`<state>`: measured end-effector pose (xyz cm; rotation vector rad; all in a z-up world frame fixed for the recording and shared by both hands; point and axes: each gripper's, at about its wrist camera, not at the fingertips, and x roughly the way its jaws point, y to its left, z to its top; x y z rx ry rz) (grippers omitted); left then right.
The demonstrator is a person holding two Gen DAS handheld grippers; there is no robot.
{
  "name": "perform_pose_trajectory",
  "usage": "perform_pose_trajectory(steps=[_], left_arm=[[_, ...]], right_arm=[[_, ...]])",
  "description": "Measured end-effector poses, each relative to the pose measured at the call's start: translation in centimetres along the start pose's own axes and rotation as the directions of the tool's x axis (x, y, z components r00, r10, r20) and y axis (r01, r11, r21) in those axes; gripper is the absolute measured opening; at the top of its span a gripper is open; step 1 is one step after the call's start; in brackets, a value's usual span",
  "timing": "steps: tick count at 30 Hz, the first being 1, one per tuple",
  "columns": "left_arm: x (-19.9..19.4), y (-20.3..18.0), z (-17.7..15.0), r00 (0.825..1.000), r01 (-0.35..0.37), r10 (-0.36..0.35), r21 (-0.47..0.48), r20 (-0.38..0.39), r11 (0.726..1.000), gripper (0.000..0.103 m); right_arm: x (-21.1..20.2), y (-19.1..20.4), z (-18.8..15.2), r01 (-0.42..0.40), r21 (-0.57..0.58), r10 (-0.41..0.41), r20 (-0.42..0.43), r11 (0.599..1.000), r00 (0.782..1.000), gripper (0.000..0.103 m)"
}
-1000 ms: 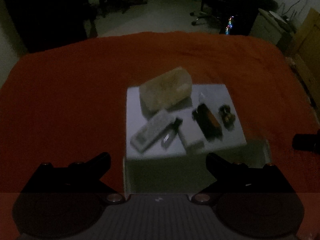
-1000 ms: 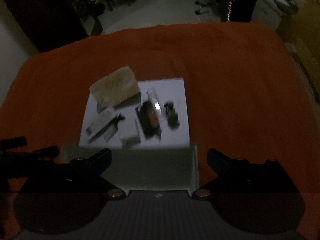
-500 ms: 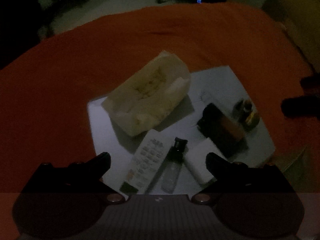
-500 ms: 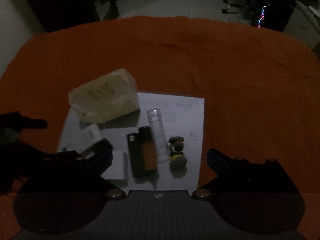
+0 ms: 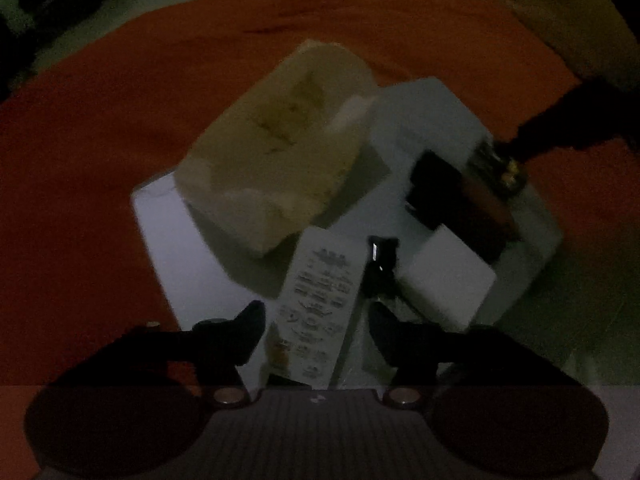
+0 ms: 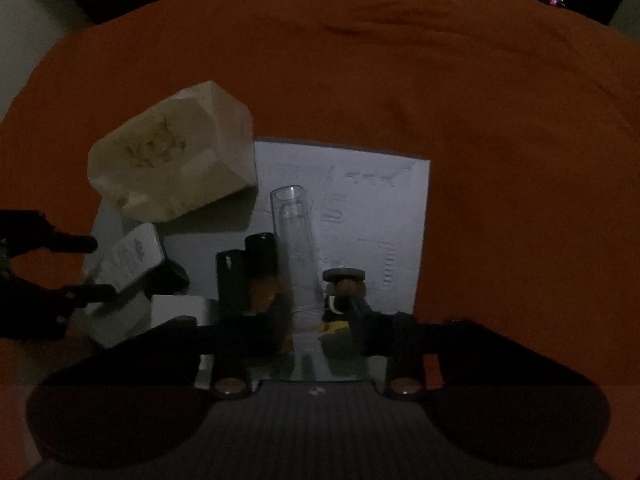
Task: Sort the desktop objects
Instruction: 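Grasp the white remote with the left tool while the right tool grasps the small dark figurine, then lift the remote and figurine with both tools and carry them toward the box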
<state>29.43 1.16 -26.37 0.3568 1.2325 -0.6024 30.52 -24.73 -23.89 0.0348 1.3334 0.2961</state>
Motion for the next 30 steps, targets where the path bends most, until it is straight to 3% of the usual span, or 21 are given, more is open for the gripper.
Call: perform_pose_trajectory(steps=[5, 15, 17, 22, 30], left_arm=[[1.2, -0.8, -0.6, 0.999, -0.041, 0.041, 0.079, -0.010, 0.996, 0.050], [3.0, -0.5, 0.0, 0.997, -0.072, 0.075, 0.084, -0.032, 0.994, 0.051], [3.0, -0.8, -0.1, 0.997, -0.074, 0.077, 0.100, -0.028, 0.992, 0.047], [2.7, -0.4, 0.2, 0.997, -0.068, 0.070, 0.061, -0.025, 0.996, 0.042], [1.1, -0.6, 0.1, 0.997, -0.069, 0.068, -0.001, -0.023, 0.998, 0.040]], right_arm=[[0.9, 0.0, 0.1, 0.007, -0.019, -0.008, -0.023, 1.000, 1.000, 0.034], [3.0, 0.5, -0.3, 0.070, -0.057, -0.072, -0.047, 0.996, 0.996, 0.034], [3.5, 0.5, -0.3, 0.074, -0.072, -0.079, -0.063, 0.995, 0.995, 0.034], [4.6, 0.6, -0.9, 0.070, -0.076, -0.076, -0.069, 0.995, 0.995, 0.030], [1.9, 0.3, -1.4, 0.096, -0.042, -0.097, -0.014, 0.994, 0.995, 0.029]])
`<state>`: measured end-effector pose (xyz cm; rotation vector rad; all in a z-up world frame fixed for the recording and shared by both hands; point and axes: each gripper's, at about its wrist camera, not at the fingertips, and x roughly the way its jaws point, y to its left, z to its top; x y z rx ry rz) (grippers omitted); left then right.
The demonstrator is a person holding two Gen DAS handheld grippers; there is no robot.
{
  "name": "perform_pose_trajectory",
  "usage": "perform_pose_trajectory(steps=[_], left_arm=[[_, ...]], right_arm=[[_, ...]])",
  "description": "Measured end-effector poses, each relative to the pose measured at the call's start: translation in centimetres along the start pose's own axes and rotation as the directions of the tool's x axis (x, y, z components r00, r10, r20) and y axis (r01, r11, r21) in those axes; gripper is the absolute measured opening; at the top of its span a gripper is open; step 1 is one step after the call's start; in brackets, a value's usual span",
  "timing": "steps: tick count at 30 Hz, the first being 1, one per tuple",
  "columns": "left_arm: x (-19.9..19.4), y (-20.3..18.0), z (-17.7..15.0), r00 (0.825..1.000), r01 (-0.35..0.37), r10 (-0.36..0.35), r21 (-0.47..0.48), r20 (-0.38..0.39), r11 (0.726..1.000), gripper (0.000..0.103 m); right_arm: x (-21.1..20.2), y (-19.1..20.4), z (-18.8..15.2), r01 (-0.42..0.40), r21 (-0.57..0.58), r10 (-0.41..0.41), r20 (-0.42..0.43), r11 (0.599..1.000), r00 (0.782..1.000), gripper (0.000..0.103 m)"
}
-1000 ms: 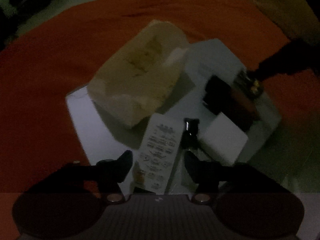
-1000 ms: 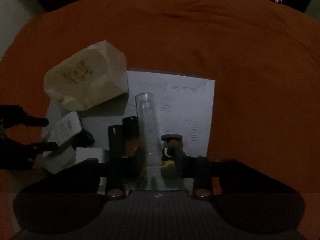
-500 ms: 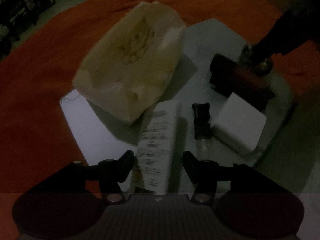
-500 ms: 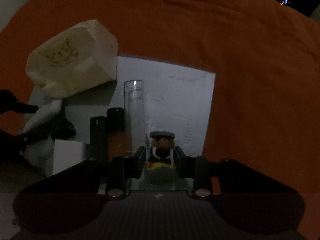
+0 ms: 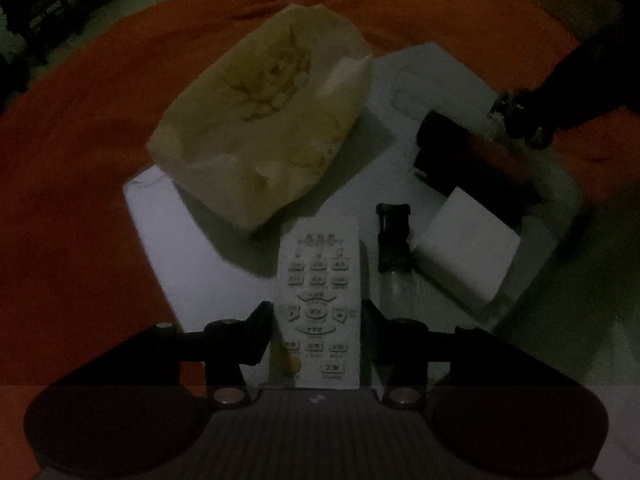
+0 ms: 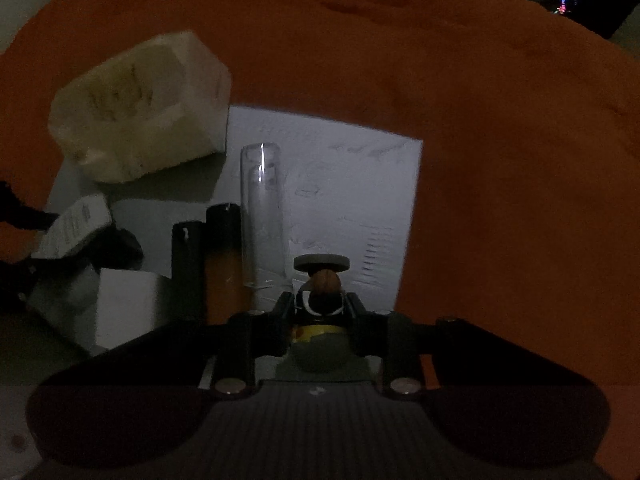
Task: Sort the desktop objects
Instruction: 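Lift the remote and figurine with both tools and carry them toward the box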
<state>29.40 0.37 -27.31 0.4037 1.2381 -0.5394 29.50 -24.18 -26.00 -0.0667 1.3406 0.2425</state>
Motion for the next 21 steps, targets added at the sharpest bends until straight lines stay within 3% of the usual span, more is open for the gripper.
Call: perform_pose_trajectory(steps=[7, 21], left_arm=[[-3.6, 0.4, -0.1, 0.998, -0.017, 0.021, -0.064, 0.067, 0.998, 0.037], [-1.5, -0.8, 0.1, 0.992, -0.115, 0.112, -0.053, -0.054, 0.992, 0.036]], right_arm=[[-4.5, -0.3, -0.2, -0.025, 0.061, 0.020, 0.083, 0.998, 0.996, 0.029], [-3.8, 1.1, -2.2, -0.014, 0.036, 0.013, 0.039, 0.999, 0.999, 0.029]])
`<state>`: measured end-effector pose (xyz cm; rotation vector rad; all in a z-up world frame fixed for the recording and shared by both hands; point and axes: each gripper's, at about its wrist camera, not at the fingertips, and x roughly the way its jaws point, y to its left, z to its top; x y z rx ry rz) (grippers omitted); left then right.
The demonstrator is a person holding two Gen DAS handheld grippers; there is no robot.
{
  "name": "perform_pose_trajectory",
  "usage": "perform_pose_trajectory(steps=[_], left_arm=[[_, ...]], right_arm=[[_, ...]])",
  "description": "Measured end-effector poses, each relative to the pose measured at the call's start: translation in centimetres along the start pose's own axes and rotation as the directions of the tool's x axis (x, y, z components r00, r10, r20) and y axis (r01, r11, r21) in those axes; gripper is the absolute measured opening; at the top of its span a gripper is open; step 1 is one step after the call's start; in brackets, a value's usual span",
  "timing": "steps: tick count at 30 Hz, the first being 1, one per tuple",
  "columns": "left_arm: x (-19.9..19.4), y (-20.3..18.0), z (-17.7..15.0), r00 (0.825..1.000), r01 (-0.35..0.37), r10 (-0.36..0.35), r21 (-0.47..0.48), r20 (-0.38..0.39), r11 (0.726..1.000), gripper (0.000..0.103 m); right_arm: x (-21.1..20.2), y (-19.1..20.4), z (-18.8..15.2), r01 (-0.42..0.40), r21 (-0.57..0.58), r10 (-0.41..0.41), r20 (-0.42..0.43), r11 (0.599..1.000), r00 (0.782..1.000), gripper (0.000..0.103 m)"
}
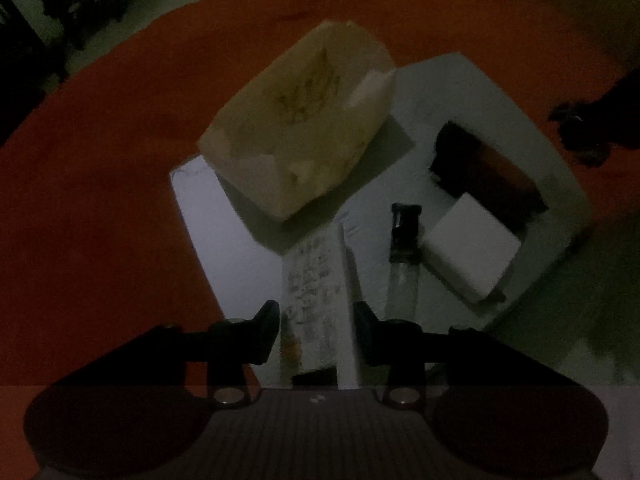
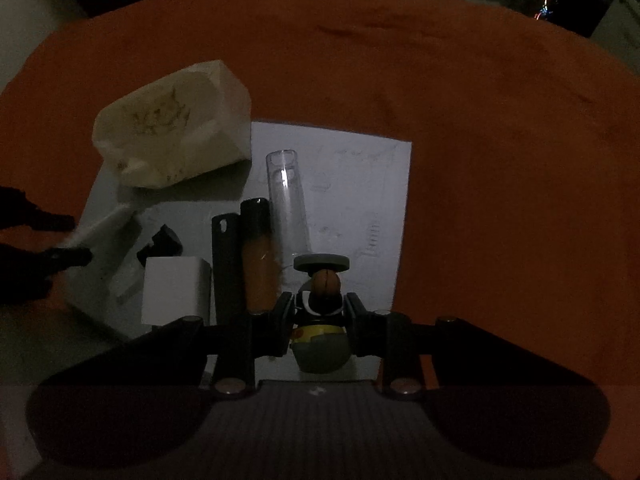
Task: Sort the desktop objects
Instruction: 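Lift the remote and figurine with both tools and carry them toward the box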
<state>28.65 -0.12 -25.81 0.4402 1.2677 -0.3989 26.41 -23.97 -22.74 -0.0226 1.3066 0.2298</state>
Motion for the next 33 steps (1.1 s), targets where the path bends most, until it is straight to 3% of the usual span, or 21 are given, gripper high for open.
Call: perform_pose_trajectory(steps=[7, 9, 11, 13, 17, 18, 19, 20, 23, 33], left_arm=[[1.7, -0.2, 1.9, 0.999, 0.025, -0.025, 0.000, -0.035, 1.000, 0.037], [1.9, -0.3, 2.0, 0.999, 0.013, -0.013, 0.009, -0.032, 1.000, 0.046], [2.3, -0.3, 2.1, 0.999, 0.009, -0.009, 0.009, -0.039, 1.000, 0.067], [2.7, -0.3, 1.9, 0.998, 0.014, -0.013, 0.012, -0.060, 1.000, 0.079], [3.9, -1.2, 0.9, 0.996, -0.003, 0.010, 0.076, -0.091, 0.997, 0.075], [3.8, -1.2, 0.8, 0.997, 0.021, -0.015, 0.068, -0.082, 0.997, 0.069], [3.6, -1.1, 0.7, 0.996, 0.050, -0.046, 0.056, -0.070, 0.997, 0.043], [3.4, -1.1, 0.8, 0.997, 0.054, -0.051, 0.045, -0.059, 0.998, 0.041], [3.0, -1.3, 1.0, 0.999, 0.006, -0.005, 0.031, -0.042, 0.999, 0.040], [0.0, -0.8, 0.1, 1.000, 0.028, -0.028, -0.031, 0.006, 0.999, 0.040]], right_arm=[[0.9, -0.2, -0.1, 0.006, -0.010, -0.006, -0.013, 1.000, 1.000, 0.029], [1.0, -0.4, -0.1, 0.005, -0.010, -0.005, -0.018, 1.000, 1.000, 0.029], [1.1, -0.7, -0.2, 0.007, -0.010, -0.007, -0.021, 1.000, 1.000, 0.029], [1.2, -0.9, -0.3, 0.009, -0.008, -0.009, -0.024, 1.000, 1.000, 0.029], [1.3, -1.3, -0.6, 0.015, -0.008, -0.015, -0.026, 1.000, 1.000, 0.029], [1.4, -1.3, -0.7, 0.017, -0.008, -0.017, -0.026, 1.000, 1.000, 0.029], [1.4, -1.4, -0.7, 0.018, -0.010, -0.018, -0.027, 1.000, 0.999, 0.029], [1.4, -1.4, -0.7, 0.018, -0.010, -0.018, -0.028, 1.000, 0.999, 0.029], [1.4, -1.5, -0.9, 0.017, -0.007, -0.018, -0.029, 1.000, 0.999, 0.029], [0.4, -1.4, -1.4, 0.026, -0.010, -0.026, -0.023, 1.000, 0.999, 0.029]])
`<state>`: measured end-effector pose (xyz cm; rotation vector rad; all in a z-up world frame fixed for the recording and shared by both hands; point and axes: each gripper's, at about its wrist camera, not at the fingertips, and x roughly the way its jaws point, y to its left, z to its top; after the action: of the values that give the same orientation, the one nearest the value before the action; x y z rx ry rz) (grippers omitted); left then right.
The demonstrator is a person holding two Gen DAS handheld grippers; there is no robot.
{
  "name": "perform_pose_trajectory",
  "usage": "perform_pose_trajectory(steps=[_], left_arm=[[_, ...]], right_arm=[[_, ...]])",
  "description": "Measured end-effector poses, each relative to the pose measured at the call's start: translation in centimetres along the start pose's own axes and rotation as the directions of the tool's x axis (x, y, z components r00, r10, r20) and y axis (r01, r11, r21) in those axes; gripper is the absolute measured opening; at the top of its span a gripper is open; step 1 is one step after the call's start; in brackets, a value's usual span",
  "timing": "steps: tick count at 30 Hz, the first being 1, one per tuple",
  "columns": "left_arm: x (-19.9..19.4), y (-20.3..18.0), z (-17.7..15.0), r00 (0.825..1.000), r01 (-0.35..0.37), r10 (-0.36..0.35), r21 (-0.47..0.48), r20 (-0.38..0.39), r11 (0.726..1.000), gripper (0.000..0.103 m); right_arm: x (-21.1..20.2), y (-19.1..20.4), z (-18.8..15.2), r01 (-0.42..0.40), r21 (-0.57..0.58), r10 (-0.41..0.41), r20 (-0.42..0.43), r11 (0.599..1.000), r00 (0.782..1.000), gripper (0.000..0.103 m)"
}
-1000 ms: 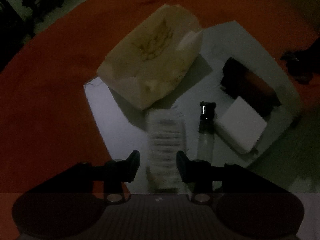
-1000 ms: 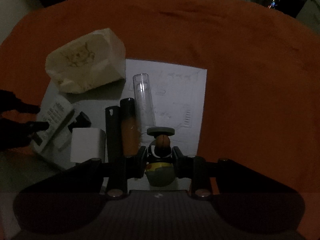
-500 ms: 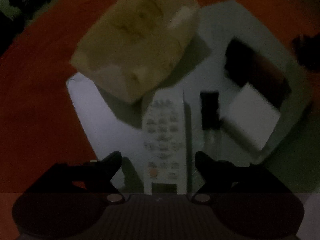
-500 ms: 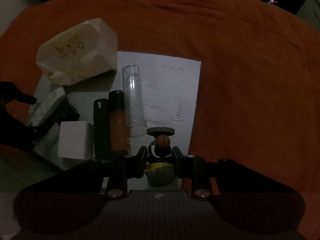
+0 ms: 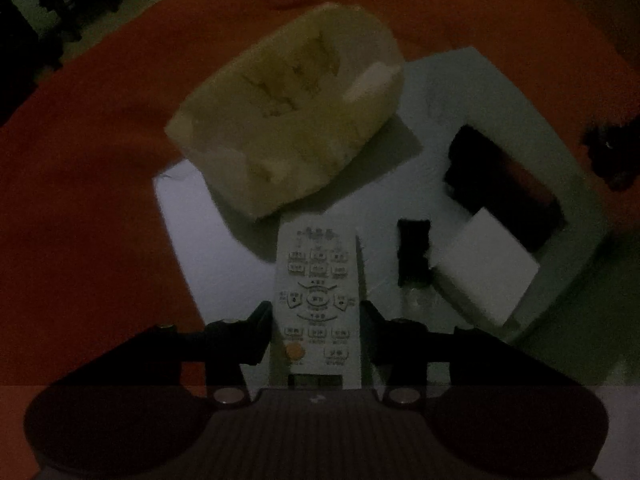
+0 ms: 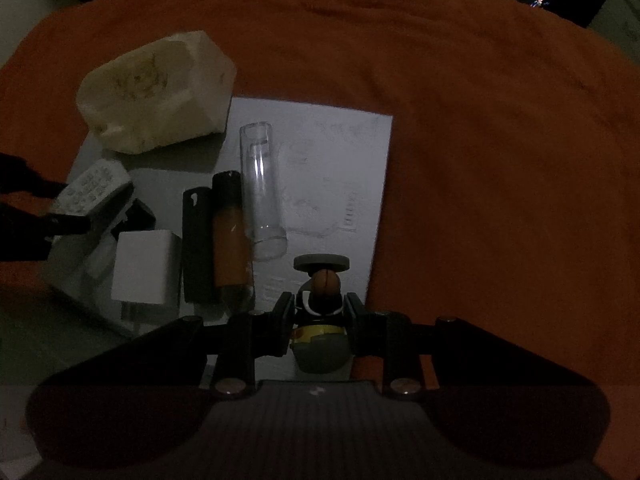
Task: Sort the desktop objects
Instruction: 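Lift the remote and figurine with both tools and carry them toward the box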
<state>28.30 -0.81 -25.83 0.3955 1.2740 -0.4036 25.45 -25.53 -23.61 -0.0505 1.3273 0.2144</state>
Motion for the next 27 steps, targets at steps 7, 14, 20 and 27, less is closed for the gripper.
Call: perform_pose_trajectory(steps=[7, 14, 20, 27], left_arm=[[-3.8, -0.3, -0.9, 0.999, -0.006, 0.008, -0.040, 0.049, 0.999, 0.040], [-6.7, 0.1, -0.4, 0.996, 0.008, -0.003, -0.064, 0.084, 0.998, 0.040], [-11.6, -0.9, -1.7, 0.985, 0.069, -0.054, -0.083, 0.166, 0.994, 0.040], [-17.7, -5.6, -6.1, 0.946, 0.096, -0.081, -0.034, 0.313, 0.995, 0.040]], right_arm=[[-2.8, 0.9, -0.2, -0.016, 0.006, 0.016, 0.048, 1.000, 0.999, 0.029], [-5.0, 1.9, -1.2, -0.032, 0.010, 0.031, 0.070, 0.999, 0.997, 0.029], [-8.2, 2.7, -2.6, -0.087, 0.013, 0.085, 0.112, 0.996, 0.990, 0.029], [-12.4, 4.7, -5.4, -0.136, -0.040, 0.140, 0.129, 0.990, 0.982, 0.029]])
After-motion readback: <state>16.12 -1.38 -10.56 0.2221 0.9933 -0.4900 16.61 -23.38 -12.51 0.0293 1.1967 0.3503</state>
